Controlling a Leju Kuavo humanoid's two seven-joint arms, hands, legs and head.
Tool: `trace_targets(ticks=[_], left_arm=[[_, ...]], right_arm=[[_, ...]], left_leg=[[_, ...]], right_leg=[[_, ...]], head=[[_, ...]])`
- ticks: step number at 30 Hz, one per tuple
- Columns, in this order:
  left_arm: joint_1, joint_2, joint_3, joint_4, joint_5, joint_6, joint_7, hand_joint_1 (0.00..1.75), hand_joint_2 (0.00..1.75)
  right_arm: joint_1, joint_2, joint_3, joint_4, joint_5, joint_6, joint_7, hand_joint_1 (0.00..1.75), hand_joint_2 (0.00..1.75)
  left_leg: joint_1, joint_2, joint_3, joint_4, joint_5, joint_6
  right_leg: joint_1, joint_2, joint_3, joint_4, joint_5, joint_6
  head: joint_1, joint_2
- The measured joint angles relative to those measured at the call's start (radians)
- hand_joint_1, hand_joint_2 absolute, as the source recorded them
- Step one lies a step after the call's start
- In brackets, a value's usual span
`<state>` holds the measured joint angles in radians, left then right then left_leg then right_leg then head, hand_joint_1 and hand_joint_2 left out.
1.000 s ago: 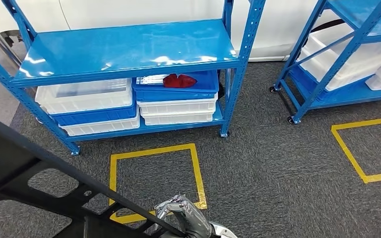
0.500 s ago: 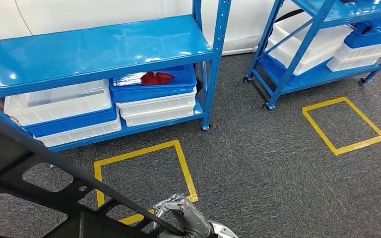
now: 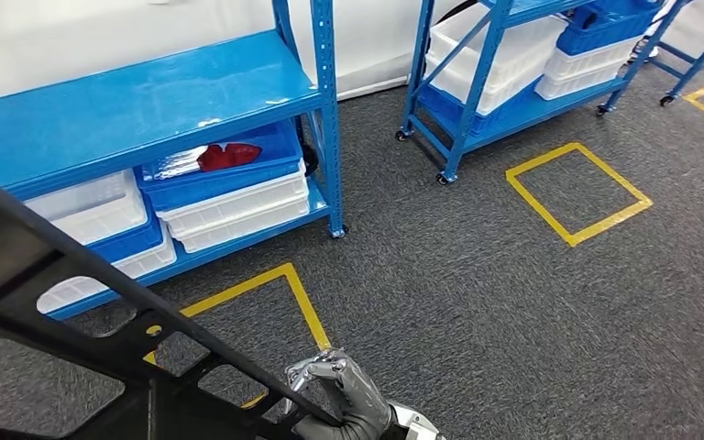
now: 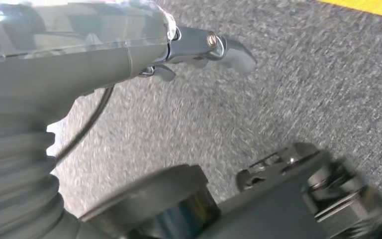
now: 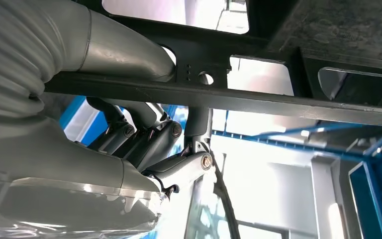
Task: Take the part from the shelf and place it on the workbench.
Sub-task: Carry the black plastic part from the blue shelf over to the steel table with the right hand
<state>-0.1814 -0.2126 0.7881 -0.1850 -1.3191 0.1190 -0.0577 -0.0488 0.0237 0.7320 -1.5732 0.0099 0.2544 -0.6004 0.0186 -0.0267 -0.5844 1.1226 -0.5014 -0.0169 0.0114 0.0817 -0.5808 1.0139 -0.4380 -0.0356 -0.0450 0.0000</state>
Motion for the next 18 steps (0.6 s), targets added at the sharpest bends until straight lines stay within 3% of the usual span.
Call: trace_targets(ticks=[1, 3, 5, 7, 9, 11, 12, 13, 15, 17, 18], left_arm=[[0.0, 0.001, 0.0, 0.0, 0.0, 0.0, 0.001, 0.0, 1.75], [0.0, 0.001, 0.0, 0.0, 0.0, 0.0, 0.001, 0.0, 1.75], [-0.001, 0.0, -0.001, 0.0, 0.0, -0.001, 0.001, 0.0, 1.75], [-0.003, -0.002, -0.001, 0.0, -0.001, -0.001, 0.001, 0.0, 1.75], [-0.002, -0.003, -0.001, 0.0, -0.001, -0.001, 0.001, 0.0, 1.75], [0.001, -0.003, -0.001, 0.0, -0.001, -0.001, 0.001, 0.0, 1.75], [0.001, -0.003, -0.001, 0.0, -0.001, -0.002, 0.001, 0.0, 1.75], [0.001, -0.003, -0.001, 0.0, -0.001, -0.002, 0.001, 0.0, 1.75], [0.0, -0.004, -0.001, 0.0, -0.001, -0.004, 0.001, 0.0, 1.75], [-0.002, -0.005, -0.002, 0.0, -0.002, -0.004, 0.001, 0.0, 1.75], [-0.003, -0.004, -0.002, 0.0, -0.002, -0.005, 0.001, 0.0, 1.75]], right_arm=[[0.0, 0.002, -0.002, 0.0, 0.0, 0.0, 0.0, 1.69, 1.75], [0.0, 0.004, -0.005, -0.002, 0.001, 0.0, 0.0, 1.69, 1.75], [0.002, 0.006, -0.008, -0.004, 0.002, 0.0, 0.0, 1.69, 1.75], [0.002, 0.006, -0.011, -0.007, 0.002, 0.0, 0.0, 1.69, 1.75], [0.002, 0.006, -0.012, -0.008, 0.003, 0.0, 0.0, 1.69, 1.75], [0.003, 0.006, -0.013, -0.008, 0.003, 0.0, 0.0, 1.69, 1.75], [0.004, 0.006, -0.013, -0.008, 0.003, 0.0, 0.0, 1.69, 1.75], [0.004, 0.006, -0.014, -0.008, 0.003, 0.0, 0.0, 1.69, 1.75], [0.004, 0.006, -0.015, -0.008, 0.003, 0.0, 0.0, 1.69, 1.75], [0.005, 0.007, -0.016, -0.009, 0.003, 0.0, 0.0, 1.69, 1.75], [0.005, 0.007, -0.016, -0.009, 0.003, 0.0, 0.0, 1.69, 1.75]], left_leg=[[0.0, -0.02, 0.025, -0.058, 0.019, 0.003], [-0.001, -0.043, 0.044, -0.105, 0.022, 0.006], [-0.001, -0.024, 0.047, -0.115, 0.028, 0.011], [0.004, -0.001, 0.049, -0.126, 0.035, 0.021], [0.005, 0.025, 0.05, -0.13, 0.037, 0.026], [0.005, 0.055, 0.05, -0.129, 0.036, 0.026], [0.005, 0.069, 0.05, -0.129, 0.034, 0.024], [0.006, 0.081, 0.051, -0.128, 0.032, 0.021], [0.008, 0.103, 0.058, -0.127, 0.026, 0.011], [0.006, 0.12, 0.064, -0.126, 0.019, -0.002], [0.004, 0.127, 0.067, -0.127, 0.017, -0.009]], right_leg=[[0.0, 0.013, -0.004, 0.005, 0.0, 0.003], [-0.003, 0.033, -0.015, 0.009, 0.003, 0.014], [-0.006, 0.044, -0.023, 0.01, 0.008, 0.027], [-0.003, 0.002, -0.04, 0.041, -0.013, 0.037], [-0.007, -0.055, -0.093, 0.148, -0.071, 0.048], [-0.019, -0.071, -0.152, 0.264, -0.114, 0.059], [-0.025, -0.074, -0.16, 0.279, -0.11, 0.064], [-0.03, -0.08, -0.148, 0.256, -0.089, 0.067], [-0.033, -0.113, -0.078, 0.124, -0.029, 0.07], [-0.026, -0.142, -0.027, 0.025, 0.0, 0.061], [-0.021, -0.146, -0.022, 0.011, -0.001, 0.053]], head=[[0.0, 0.0], [0.0, 0.0], [0.0, 0.0], [0.0, 0.0], [0.0, 0.0], [0.0, 0.0], [0.0, 0.0], [0.0, 0.0], [0.0, 0.0], [0.0, 0.0], [0.0, 0.0]])
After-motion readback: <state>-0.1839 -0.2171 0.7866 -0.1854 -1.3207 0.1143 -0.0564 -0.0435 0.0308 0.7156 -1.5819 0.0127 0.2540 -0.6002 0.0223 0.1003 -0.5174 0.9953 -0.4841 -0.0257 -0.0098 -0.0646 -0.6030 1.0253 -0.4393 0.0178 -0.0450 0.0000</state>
